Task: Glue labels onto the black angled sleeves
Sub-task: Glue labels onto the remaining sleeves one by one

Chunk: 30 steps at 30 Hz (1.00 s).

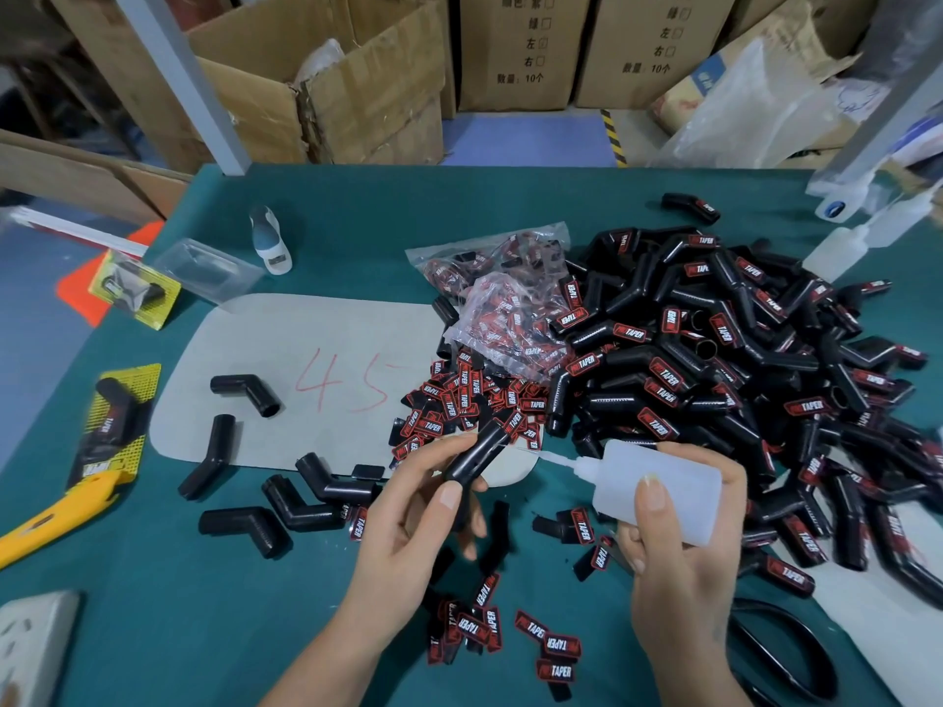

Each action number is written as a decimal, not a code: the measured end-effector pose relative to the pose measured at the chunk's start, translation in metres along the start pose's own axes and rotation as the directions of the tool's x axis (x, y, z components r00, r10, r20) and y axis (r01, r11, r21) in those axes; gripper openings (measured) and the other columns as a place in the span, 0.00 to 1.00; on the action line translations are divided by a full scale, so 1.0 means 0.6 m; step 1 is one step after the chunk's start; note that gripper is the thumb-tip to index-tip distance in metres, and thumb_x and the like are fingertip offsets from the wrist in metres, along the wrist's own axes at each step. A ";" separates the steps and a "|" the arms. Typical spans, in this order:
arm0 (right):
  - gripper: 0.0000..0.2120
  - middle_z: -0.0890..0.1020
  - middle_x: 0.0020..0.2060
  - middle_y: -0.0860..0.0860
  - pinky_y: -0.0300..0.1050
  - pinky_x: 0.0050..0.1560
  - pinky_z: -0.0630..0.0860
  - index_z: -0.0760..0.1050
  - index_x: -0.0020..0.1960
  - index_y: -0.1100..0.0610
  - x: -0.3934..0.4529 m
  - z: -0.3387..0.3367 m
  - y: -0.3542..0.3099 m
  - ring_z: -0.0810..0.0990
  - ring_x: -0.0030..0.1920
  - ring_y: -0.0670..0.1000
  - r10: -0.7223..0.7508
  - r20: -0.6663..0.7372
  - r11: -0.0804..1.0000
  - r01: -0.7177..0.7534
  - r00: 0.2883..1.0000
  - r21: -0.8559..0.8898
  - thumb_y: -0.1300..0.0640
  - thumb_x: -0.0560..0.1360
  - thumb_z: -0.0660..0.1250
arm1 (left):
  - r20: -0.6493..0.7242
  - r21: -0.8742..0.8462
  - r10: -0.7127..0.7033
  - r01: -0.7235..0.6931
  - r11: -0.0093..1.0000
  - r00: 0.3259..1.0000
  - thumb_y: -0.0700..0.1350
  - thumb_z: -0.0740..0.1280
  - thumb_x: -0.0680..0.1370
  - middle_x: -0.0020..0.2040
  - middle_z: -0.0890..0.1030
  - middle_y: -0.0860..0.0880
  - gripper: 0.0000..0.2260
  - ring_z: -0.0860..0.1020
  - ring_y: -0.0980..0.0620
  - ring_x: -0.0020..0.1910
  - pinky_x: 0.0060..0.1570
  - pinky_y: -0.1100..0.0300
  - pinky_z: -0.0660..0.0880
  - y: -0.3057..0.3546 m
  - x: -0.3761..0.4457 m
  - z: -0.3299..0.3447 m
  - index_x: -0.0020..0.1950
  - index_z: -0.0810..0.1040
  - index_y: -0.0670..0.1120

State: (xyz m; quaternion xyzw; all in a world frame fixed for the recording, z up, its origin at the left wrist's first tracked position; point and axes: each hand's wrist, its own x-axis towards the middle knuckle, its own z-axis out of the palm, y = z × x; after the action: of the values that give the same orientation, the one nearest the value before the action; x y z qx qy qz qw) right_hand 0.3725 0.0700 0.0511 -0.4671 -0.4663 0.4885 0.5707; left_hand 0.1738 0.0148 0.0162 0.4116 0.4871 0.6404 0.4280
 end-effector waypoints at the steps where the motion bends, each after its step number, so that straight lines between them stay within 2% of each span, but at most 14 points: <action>1: 0.12 0.78 0.39 0.49 0.35 0.27 0.69 0.75 0.55 0.41 -0.001 0.000 0.000 0.71 0.26 0.43 -0.004 0.001 1.000 0.004 1.000 -0.001 0.44 0.73 0.70 | -0.001 0.001 -0.002 0.002 1.000 1.000 0.55 0.68 0.84 0.50 0.83 0.44 0.18 0.82 0.45 0.39 0.33 0.55 0.79 0.000 0.000 0.000 0.72 0.78 0.50; 5: 0.11 0.77 0.45 0.55 0.35 0.27 0.70 0.75 0.54 0.39 -0.001 0.001 0.002 0.72 0.29 0.43 -0.022 -0.024 1.000 0.021 0.999 -0.020 0.44 0.72 0.70 | -0.006 0.002 -0.008 0.008 1.000 1.000 0.56 0.68 0.84 0.50 0.83 0.45 0.18 0.82 0.45 0.39 0.33 0.55 0.79 0.000 0.001 0.001 0.72 0.78 0.51; 9: 0.11 0.76 0.47 0.55 0.36 0.29 0.71 0.75 0.55 0.38 -0.002 0.000 0.006 0.74 0.33 0.43 -0.035 -0.036 0.999 0.033 0.999 -0.042 0.44 0.73 0.70 | -0.006 0.008 -0.001 0.001 1.000 1.000 0.56 0.68 0.84 0.50 0.83 0.44 0.18 0.82 0.46 0.39 0.33 0.55 0.79 0.000 -0.001 0.000 0.72 0.78 0.51; 17: 0.13 0.78 0.50 0.57 0.36 0.32 0.73 0.75 0.56 0.38 -0.004 -0.004 0.010 0.75 0.38 0.52 -0.044 -0.041 0.995 0.040 0.998 -0.097 0.42 0.73 0.70 | -0.002 0.037 0.002 -0.002 0.999 1.000 0.56 0.68 0.84 0.50 0.83 0.45 0.18 0.82 0.45 0.39 0.33 0.55 0.79 0.001 -0.001 0.000 0.72 0.78 0.51; 20: 0.13 0.77 0.49 0.56 0.36 0.31 0.73 0.75 0.56 0.38 -0.003 -0.004 0.011 0.75 0.37 0.50 -0.041 -0.042 0.996 0.038 0.998 -0.083 0.43 0.73 0.70 | -0.003 0.049 -0.001 0.001 0.999 1.000 0.56 0.67 0.84 0.49 0.83 0.45 0.18 0.82 0.45 0.39 0.34 0.55 0.79 0.001 -0.001 0.000 0.72 0.78 0.51; 24: 0.13 0.78 0.52 0.56 0.41 0.35 0.74 0.75 0.56 0.37 -0.004 -0.003 0.013 0.75 0.41 0.54 -0.045 -0.051 0.993 0.039 0.998 -0.109 0.42 0.73 0.70 | -0.005 0.042 0.003 -0.002 0.999 1.000 0.56 0.68 0.84 0.49 0.83 0.45 0.18 0.81 0.45 0.39 0.33 0.54 0.79 0.001 0.000 0.001 0.72 0.78 0.51; 30: 0.13 0.79 0.51 0.52 0.37 0.34 0.75 0.75 0.56 0.37 -0.004 -0.004 0.011 0.77 0.41 0.53 -0.043 -0.056 0.994 0.037 0.998 -0.106 0.42 0.72 0.70 | -0.005 0.044 0.003 -0.003 0.999 1.000 0.56 0.68 0.84 0.49 0.83 0.45 0.19 0.81 0.44 0.38 0.33 0.54 0.79 -0.001 0.000 0.001 0.72 0.78 0.51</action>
State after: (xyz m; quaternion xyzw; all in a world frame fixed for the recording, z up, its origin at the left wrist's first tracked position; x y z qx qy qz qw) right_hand 0.3736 0.0682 0.0440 -0.5009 -0.4838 0.4383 0.5683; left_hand 0.1742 0.0148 0.0159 0.4199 0.5014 0.6313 0.4168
